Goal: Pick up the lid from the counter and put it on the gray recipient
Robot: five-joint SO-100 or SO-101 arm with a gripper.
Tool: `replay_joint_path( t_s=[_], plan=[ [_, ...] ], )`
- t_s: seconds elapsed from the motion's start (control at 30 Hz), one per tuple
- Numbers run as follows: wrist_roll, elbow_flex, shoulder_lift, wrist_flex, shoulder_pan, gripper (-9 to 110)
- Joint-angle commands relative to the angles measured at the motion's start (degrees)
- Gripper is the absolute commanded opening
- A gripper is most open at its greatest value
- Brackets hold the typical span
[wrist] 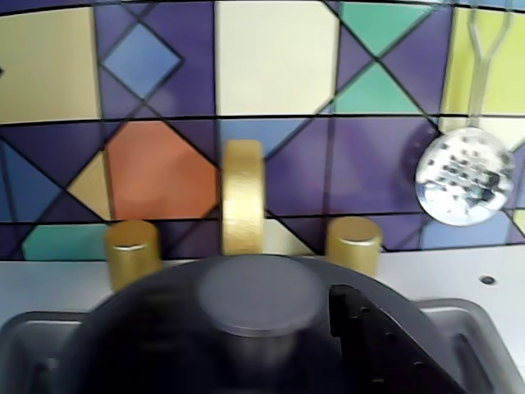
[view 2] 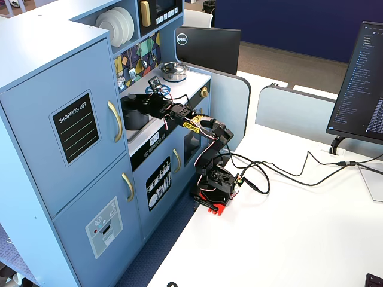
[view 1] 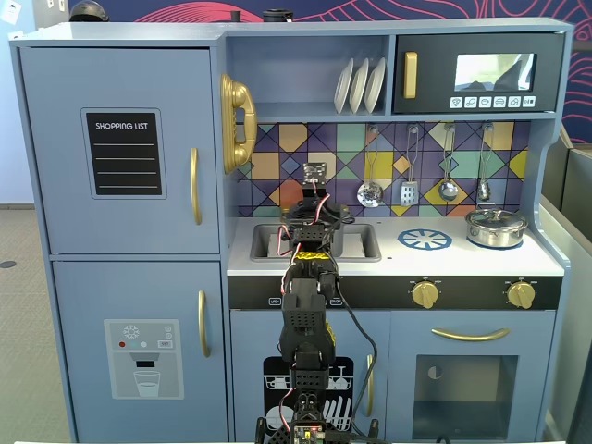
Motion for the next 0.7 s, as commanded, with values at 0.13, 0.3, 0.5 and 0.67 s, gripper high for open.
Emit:
replay_joint_path(
  t_s=[0.13,0.3,0.5,0.67],
  plan=[
    [1.0,-2.5,8.3,4.6,0.0,33],
    [0.8,0.1,24.0,19.6,-2.7,31],
    [-0.1,7.5,47.8,45.2,-2.1,24],
    [2.3,16.6,61.3,61.3,1.6,15]
  ],
)
